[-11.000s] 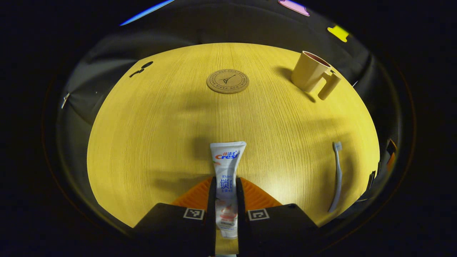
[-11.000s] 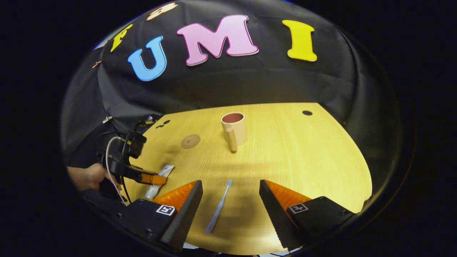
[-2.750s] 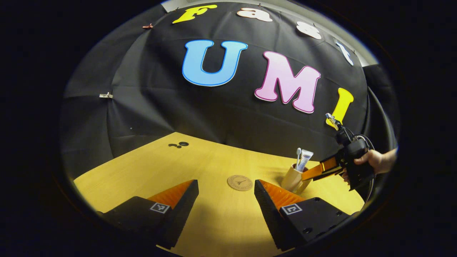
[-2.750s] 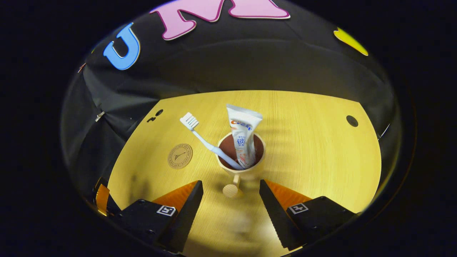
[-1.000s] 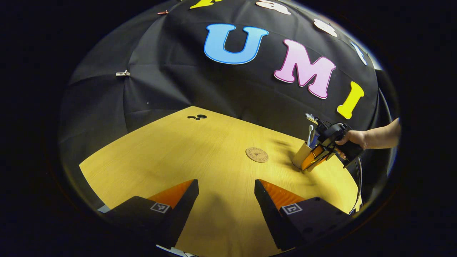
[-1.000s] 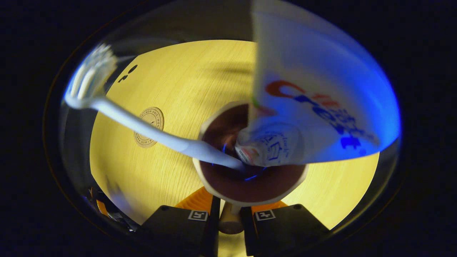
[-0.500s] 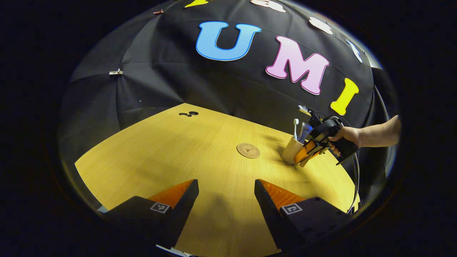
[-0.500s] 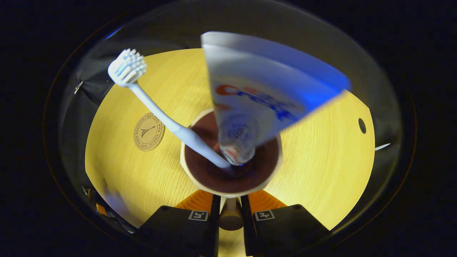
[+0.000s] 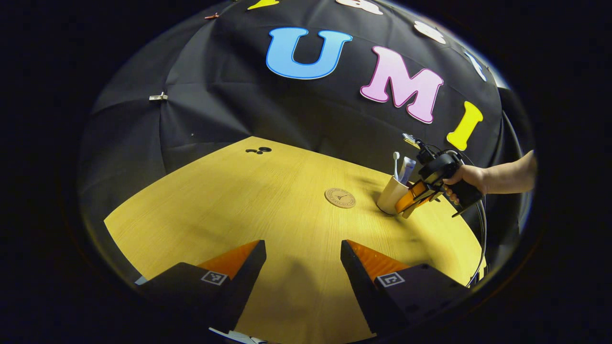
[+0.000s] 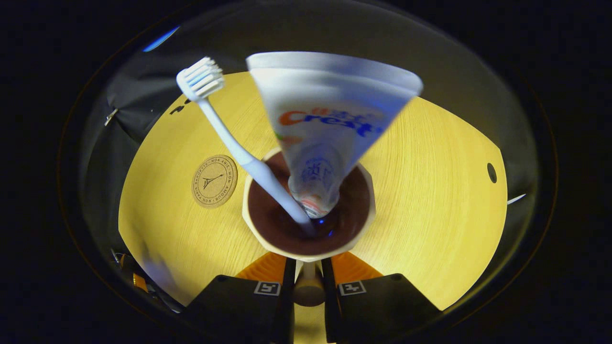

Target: Put the toothbrush and toothpaste on the desktop into the cup, then pick up the cup and place it on the coaster on the desktop.

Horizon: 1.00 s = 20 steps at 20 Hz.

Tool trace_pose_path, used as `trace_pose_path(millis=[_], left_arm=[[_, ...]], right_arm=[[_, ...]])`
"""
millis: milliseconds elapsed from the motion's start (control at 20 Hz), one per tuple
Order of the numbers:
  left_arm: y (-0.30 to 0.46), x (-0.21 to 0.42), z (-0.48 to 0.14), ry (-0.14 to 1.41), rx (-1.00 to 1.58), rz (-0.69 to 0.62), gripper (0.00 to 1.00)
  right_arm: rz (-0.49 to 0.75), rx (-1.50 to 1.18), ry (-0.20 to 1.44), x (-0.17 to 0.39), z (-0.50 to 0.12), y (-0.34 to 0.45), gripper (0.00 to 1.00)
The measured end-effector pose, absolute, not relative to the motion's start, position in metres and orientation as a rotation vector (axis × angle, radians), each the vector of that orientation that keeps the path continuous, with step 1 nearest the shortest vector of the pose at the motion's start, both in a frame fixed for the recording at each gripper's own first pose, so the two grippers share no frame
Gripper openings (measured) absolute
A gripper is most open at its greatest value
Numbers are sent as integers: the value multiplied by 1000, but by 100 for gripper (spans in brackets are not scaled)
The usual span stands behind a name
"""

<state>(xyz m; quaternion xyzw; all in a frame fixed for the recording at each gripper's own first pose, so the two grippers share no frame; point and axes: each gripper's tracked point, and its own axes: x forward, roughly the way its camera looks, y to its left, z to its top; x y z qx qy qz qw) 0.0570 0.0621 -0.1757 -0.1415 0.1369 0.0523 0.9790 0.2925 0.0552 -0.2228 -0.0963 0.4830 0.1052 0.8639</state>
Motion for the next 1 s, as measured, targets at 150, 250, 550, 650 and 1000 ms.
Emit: trace_pose_path(millis=[150,250,550,650,1000], left_arm=[[64,57,-177,280,-283,109,98],[64,57,-179,285,-280,110,97],[64,56,-174,279,-267,103,97],[65,53,-172,276,-259,100,98],[77,35,-170,271,-264,112,98]], right_arm=[[226,-202,983,295,-218,60,29],[235,-205,981,293,-217,65,29],[294,-231,962,290,-208,100,28],[316,-240,952,293,-202,116,29],[378,-290,951,296,-204,167,29]])
